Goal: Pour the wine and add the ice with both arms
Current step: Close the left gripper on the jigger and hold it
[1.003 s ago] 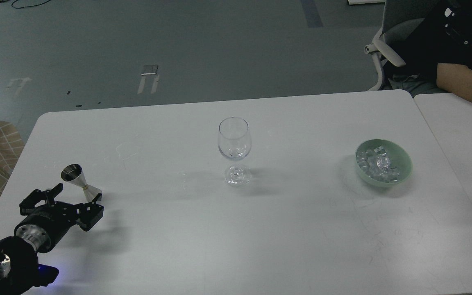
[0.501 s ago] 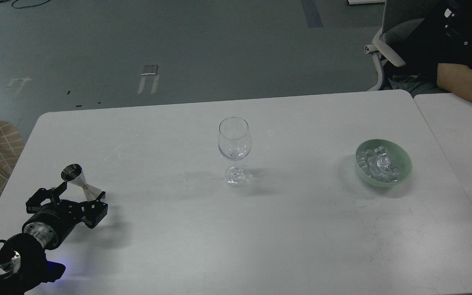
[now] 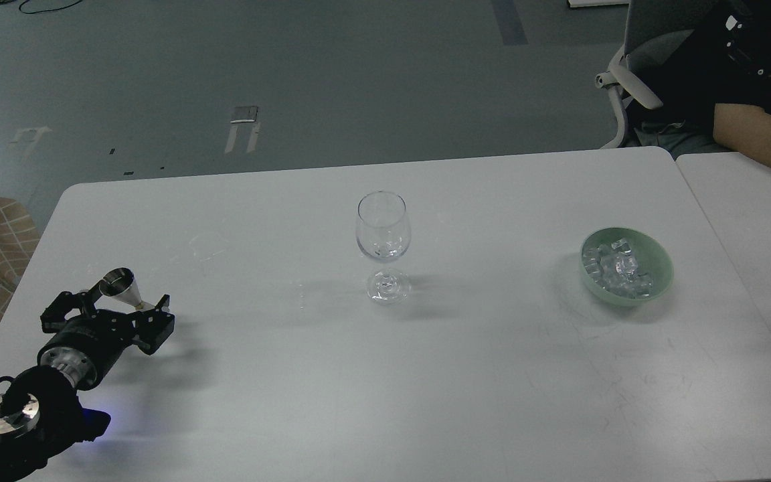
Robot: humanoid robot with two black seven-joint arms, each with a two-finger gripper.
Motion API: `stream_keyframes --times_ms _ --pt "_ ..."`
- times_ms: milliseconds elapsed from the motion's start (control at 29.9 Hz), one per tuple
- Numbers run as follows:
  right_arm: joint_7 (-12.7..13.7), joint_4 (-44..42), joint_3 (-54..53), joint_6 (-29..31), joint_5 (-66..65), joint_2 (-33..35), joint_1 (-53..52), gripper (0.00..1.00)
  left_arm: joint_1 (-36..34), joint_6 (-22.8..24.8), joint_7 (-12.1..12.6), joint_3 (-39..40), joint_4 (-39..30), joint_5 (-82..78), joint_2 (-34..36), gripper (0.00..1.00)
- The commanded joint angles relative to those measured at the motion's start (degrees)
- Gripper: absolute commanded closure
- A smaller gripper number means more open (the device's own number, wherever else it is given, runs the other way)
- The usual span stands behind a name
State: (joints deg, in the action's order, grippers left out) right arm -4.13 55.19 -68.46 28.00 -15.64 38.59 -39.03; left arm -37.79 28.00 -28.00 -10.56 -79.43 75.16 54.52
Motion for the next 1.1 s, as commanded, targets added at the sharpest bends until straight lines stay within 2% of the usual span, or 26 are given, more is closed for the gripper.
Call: stream_keyframes --times_ms 0,468,769,1070 --pt "0.0 0.0 0.0 0.0 0.0 0.0 0.0 0.00 0.0 0.0 0.0 0.0 1.1 0.0 -0.6 0.01" --pt "0.0 0.0 0.0 0.0 0.0 0.0 0.1 0.00 0.3 0.0 0.0 0.7 3.0 -0.1 -1.3 0.05" --pt "0.0 0.1 0.0 0.0 0.0 0.0 0.1 0.00 0.7 0.0 0.0 0.9 3.3 -0.3 -1.6 0.15" --pt "0.0 0.0 -0.1 0.0 0.0 0.1 0.1 0.00 0.7 0.0 0.0 0.9 3.3 -0.5 -2.0 0.19"
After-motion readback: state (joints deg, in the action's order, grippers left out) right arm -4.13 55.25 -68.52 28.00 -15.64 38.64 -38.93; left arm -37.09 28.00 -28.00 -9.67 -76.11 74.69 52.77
